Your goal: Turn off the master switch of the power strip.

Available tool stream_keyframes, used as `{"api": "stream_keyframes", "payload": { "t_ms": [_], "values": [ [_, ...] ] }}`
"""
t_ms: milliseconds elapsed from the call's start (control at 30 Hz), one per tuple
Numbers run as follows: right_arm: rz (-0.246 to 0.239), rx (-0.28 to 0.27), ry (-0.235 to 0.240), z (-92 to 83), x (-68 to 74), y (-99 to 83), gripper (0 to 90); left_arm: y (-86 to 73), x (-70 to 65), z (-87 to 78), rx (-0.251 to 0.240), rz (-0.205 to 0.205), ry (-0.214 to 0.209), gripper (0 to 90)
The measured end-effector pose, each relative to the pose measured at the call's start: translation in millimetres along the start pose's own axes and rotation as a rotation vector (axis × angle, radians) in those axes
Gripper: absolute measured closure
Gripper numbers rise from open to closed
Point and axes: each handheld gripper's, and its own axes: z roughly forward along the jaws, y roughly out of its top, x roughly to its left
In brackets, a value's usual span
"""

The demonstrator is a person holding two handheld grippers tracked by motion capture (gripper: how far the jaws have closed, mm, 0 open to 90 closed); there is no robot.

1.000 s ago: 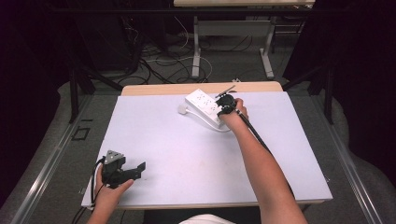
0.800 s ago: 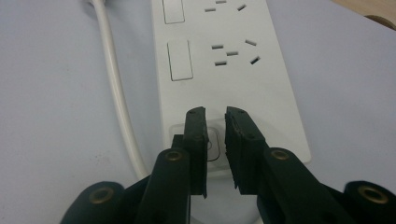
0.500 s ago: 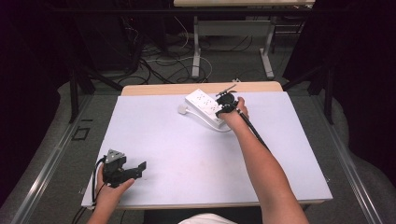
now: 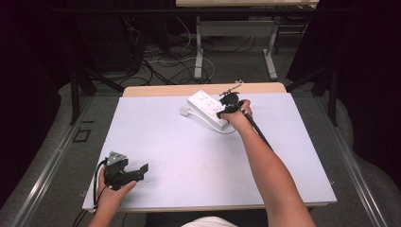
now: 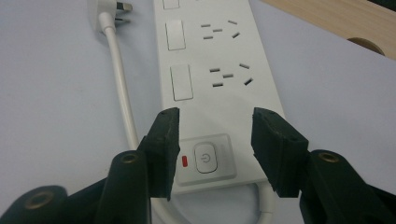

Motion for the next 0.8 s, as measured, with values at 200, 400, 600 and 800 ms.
{"api": "stream_keyframes", "payload": {
  "t_ms": [200, 400, 600, 800],
  "values": [
    [0.014, -0.028, 0.009, -4.9, -0.3, -0.1, 43.8, 0.2, -0.8, -0.3, 0.002, 0.007, 0.002, 12.9],
    [0.034, -0.044, 0.023, -6.2, 1.1, 0.0, 42.3, 0.2, -0.5, -2.0, 0.002, 0.009, 0.005, 12.9],
    [0.044, -0.065, 0.027, -9.2, 3.2, 1.2, 39.7, 0.3, -1.1, -2.7, 0.003, 0.019, 0.005, 12.9],
    [0.002, -0.062, 0.010, -12.0, 2.9, 2.1, 35.3, 0.2, -1.2, -2.3, 0.000, 0.013, 0.005, 12.9]
  ]
}}
